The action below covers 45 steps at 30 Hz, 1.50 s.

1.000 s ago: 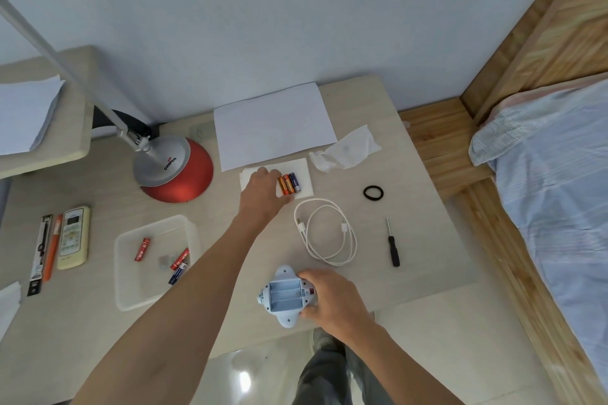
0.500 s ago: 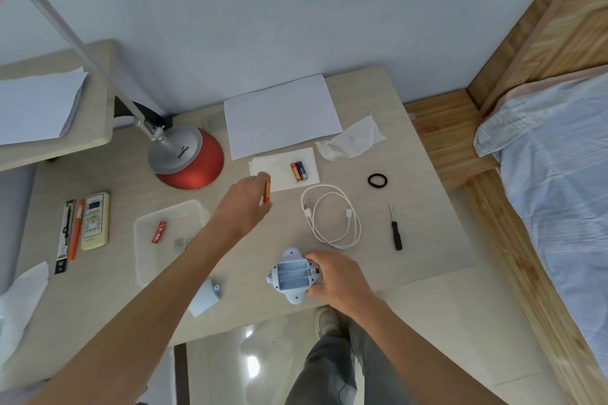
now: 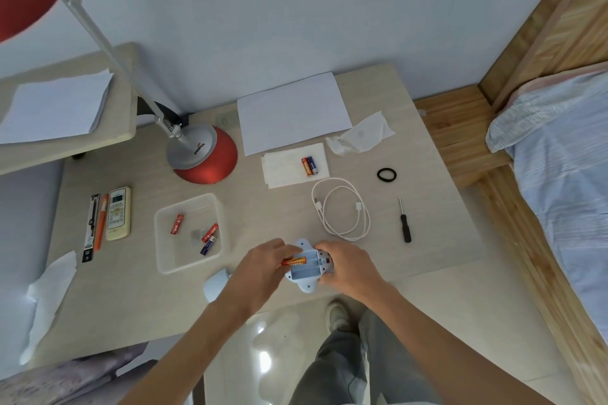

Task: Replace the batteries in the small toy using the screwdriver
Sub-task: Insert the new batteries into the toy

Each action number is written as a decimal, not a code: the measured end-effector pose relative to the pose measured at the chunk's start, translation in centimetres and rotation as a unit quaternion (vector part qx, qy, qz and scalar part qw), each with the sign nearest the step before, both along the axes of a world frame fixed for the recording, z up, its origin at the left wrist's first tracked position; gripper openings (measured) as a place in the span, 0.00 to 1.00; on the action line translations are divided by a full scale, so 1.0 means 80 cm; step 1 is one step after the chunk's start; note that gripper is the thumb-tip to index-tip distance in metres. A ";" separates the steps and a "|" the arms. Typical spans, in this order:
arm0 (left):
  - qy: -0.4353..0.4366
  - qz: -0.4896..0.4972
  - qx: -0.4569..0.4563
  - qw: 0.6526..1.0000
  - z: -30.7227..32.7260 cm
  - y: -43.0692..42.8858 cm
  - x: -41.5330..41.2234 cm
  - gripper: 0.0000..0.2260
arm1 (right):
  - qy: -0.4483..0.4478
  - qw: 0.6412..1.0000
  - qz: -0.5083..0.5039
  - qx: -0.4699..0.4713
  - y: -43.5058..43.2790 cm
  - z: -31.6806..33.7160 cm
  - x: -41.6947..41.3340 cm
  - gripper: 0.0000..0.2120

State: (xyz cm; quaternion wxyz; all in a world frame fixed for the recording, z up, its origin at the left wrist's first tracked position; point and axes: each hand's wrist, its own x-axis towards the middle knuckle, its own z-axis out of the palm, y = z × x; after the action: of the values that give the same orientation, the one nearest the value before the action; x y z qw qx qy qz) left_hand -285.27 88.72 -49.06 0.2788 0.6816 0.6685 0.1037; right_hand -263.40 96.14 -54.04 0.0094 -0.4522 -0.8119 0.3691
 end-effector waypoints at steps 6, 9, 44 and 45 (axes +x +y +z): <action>0.064 -0.043 0.018 0.997 -0.025 -0.002 0.013 0.14 | -0.002 1.000 0.005 0.002 0.002 0.001 -0.001 0.24; 0.074 -0.062 0.033 0.995 -0.032 -0.001 0.014 0.14 | 0.002 1.000 0.007 0.002 0.001 -0.001 0.000 0.25; 0.026 0.051 0.085 0.995 -0.071 -0.010 0.031 0.07 | -0.007 1.000 0.011 0.021 -0.001 -0.007 0.000 0.25; 0.018 0.063 0.096 0.993 -0.066 -0.011 0.028 0.09 | -0.006 1.000 0.011 0.021 -0.001 -0.007 0.001 0.26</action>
State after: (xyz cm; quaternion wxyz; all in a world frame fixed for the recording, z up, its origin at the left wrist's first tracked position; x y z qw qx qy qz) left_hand -282.99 87.82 -54.38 0.1932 0.6632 0.7021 0.1729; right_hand -263.34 96.07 -54.56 0.0099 -0.4454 -0.8243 0.3493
